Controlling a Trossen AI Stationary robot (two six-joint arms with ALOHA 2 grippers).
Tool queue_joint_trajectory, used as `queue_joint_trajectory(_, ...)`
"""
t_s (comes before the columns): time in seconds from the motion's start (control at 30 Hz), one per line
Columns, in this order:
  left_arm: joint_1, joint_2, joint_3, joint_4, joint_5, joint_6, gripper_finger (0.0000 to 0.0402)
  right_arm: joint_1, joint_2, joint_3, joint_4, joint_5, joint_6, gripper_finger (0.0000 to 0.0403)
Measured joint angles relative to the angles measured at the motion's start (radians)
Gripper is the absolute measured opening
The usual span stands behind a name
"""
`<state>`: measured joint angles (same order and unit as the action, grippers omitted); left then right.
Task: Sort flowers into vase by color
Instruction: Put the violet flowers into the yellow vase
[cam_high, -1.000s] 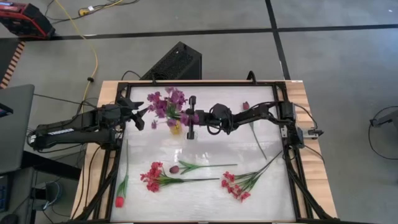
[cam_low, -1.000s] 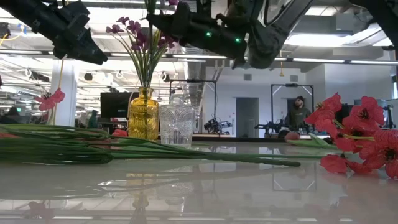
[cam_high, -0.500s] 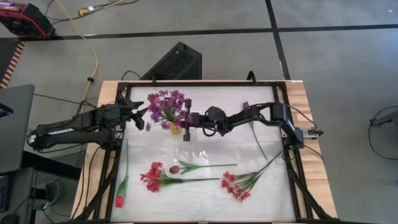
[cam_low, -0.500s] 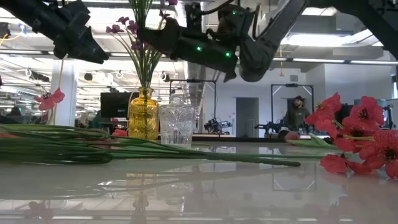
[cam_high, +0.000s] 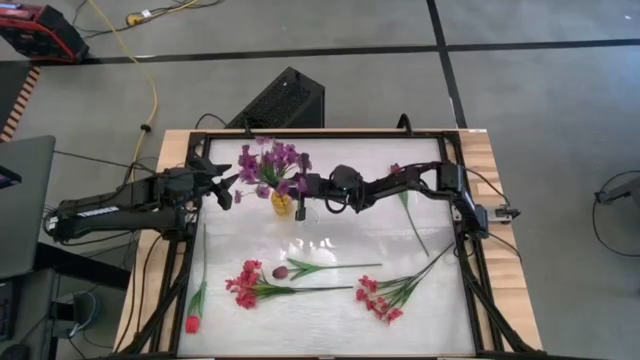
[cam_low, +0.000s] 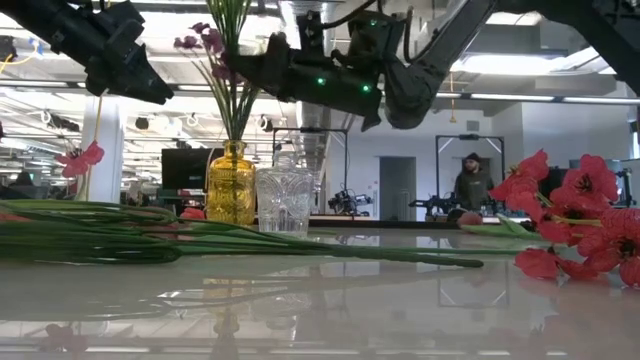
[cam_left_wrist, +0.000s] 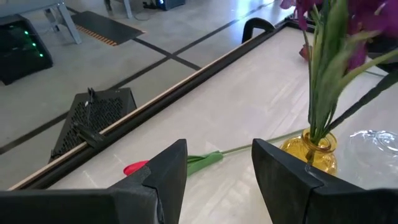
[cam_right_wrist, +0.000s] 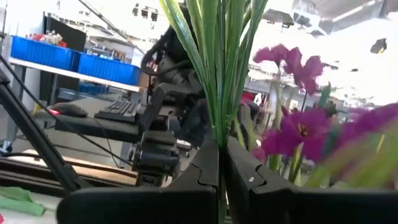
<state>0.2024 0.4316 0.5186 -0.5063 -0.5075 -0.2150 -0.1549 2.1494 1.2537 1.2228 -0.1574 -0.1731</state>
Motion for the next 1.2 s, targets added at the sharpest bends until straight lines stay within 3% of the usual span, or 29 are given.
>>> queue_joint_trajectory(0.8, 0.000, 0.000, 0.000, 0.000, -0.001, -0.008, 0.0171, -0.006, 0.000, 0.000, -0.202, 0.002, 0.027, 0.0031)
queue_joint_trajectory(1.2, 0.000, 0.000, 0.000, 0.000, 0.001, -0.009, 0.0171, -0.027, -0.026, 0.000, -0.313, 0.001, 0.058, 0.0143)
